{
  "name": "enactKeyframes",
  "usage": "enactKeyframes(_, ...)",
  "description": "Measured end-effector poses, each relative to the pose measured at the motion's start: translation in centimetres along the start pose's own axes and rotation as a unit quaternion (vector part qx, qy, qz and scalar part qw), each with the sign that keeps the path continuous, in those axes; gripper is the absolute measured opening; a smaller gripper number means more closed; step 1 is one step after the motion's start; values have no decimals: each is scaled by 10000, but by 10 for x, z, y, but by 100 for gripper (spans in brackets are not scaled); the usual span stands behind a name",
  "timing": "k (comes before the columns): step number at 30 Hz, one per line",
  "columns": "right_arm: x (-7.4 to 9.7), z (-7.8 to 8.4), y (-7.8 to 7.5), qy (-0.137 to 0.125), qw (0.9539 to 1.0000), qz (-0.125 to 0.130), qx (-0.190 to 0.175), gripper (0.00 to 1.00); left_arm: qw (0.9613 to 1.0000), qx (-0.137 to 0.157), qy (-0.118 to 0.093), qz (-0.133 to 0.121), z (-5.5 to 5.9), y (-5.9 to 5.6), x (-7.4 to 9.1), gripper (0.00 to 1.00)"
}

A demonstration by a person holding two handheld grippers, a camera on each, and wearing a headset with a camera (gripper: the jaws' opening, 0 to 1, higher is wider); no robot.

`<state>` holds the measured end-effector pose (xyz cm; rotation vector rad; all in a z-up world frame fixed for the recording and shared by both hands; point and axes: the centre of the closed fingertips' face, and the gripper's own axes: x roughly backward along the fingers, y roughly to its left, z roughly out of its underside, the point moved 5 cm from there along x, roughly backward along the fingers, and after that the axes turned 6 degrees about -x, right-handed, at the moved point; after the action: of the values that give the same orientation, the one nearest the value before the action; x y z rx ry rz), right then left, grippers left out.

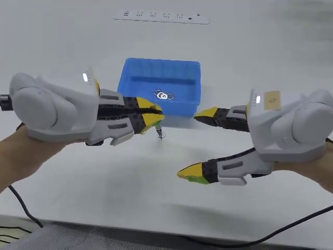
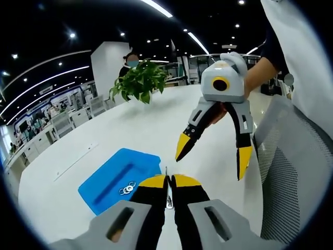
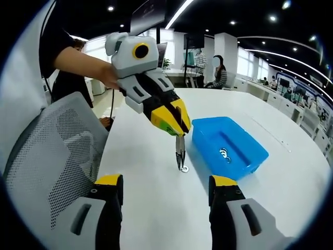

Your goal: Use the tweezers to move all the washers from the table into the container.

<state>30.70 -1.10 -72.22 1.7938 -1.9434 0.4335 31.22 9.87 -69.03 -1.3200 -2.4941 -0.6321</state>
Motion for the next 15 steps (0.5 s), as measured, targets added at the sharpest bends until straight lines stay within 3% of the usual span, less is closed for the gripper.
enactKeyframes(10,2,4,2,30,10000,-19,-50,67,9999,-33,84,70,2,0,-4,7)
enactKeyframes(15,-2,5,0,58,9999,-61,-88,67,9997,140,162,134,4,4,-2,6)
